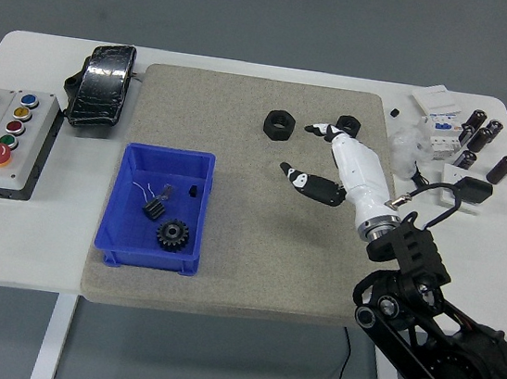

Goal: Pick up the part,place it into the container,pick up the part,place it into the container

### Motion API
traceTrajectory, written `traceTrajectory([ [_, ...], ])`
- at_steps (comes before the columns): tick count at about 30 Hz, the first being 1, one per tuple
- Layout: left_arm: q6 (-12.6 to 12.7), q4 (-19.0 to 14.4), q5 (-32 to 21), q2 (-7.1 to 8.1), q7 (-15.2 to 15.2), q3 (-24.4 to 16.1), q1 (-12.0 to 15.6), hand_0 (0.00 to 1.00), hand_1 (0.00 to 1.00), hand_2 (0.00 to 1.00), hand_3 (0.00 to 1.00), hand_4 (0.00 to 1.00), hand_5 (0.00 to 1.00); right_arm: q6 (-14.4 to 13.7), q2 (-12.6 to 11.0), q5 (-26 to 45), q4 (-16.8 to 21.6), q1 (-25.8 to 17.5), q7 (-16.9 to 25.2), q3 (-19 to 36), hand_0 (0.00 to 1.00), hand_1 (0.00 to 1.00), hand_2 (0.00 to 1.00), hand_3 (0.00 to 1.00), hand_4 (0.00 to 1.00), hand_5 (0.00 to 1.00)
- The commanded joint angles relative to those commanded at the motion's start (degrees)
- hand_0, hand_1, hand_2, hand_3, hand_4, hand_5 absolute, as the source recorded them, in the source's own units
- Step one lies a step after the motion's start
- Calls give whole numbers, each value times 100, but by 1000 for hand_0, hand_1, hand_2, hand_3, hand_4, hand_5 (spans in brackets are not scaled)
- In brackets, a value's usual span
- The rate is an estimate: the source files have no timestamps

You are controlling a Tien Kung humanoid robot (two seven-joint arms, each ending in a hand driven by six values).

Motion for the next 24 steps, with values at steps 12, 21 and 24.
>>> traceTrajectory([
  [12, 11, 0, 0, 62, -60, -55, 31, 644, 546, 552, 619, 670, 358, -972, 97, -184, 16, -1178, 868, 1160, 701, 750, 762, 726, 810, 402],
  [21, 8, 0, 0, 45, -61, -89, 68, 644, 546, 552, 619, 670, 355, -840, 143, 59, 491, -1204, 985, 1423, 725, 782, 760, 682, 813, 416],
  [24, 5, 0, 0, 34, -53, -77, 73, 644, 546, 552, 619, 669, 352, -551, 115, -109, 472, -1167, 612, 1648, 751, 817, 777, 708, 814, 388],
])
